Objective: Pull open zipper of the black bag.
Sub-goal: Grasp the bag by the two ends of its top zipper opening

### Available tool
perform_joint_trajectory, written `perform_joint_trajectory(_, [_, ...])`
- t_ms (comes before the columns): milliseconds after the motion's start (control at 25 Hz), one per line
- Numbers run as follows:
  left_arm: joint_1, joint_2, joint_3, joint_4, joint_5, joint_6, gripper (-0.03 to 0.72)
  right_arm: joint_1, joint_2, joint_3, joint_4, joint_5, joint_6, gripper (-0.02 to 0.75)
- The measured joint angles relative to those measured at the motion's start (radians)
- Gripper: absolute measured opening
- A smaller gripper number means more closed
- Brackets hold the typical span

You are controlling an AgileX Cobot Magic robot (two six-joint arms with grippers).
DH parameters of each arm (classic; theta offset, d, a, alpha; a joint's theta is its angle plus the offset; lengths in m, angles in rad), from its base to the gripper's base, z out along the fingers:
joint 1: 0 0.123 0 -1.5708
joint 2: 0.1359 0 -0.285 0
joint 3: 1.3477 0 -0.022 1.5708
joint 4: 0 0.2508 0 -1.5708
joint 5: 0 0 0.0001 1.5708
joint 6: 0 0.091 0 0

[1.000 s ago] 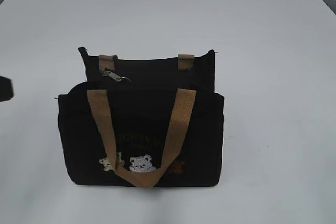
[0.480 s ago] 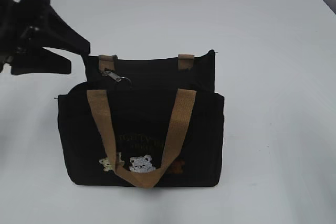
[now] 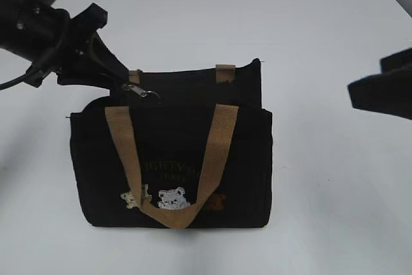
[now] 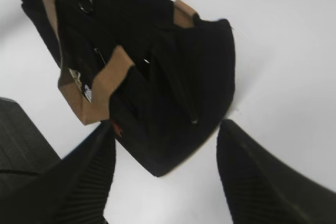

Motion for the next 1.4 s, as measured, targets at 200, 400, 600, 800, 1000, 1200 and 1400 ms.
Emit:
perform_joint_trajectory(200, [0.0, 0.003, 0.0, -0.001, -0.001, 0.036, 0.032, 0.136, 0.242, -0.164, 0.012, -0.003, -0.088, 0.447])
perform_joint_trajectory(400, [0.0, -0.006, 0.0, -0.024, 0.028, 0.042, 0.032, 0.272, 0.466, -0.335, 0.017, -0.029, -0.14, 0.42])
perform_joint_trajectory(600, [0.0, -0.023, 0.0, -0.035, 0.054, 0.045, 0.032, 0.37, 0.639, -0.494, 0.016, -0.032, -0.161, 0.397])
perform_joint_trajectory(800, [0.0, -0.033, 0.0, -0.035, 0.059, 0.045, 0.032, 0.421, 0.746, -0.594, -0.01, -0.029, -0.164, 0.336])
perform_joint_trajectory(1000, [-0.001, -0.033, 0.0, -0.034, 0.06, 0.045, 0.031, 0.421, 0.787, -0.607, -0.022, 0.018, -0.184, 0.323])
perform_joint_trajectory(1200, [-0.001, -0.033, 0.0, -0.033, 0.059, 0.045, 0.031, 0.423, 0.818, -0.607, -0.024, 0.042, -0.19, 0.323])
perform_joint_trajectory(1400, [-0.001, -0.033, 0.0, -0.031, 0.059, 0.045, 0.03, 0.423, 0.845, -0.607, -0.024, 0.042, -0.19, 0.296])
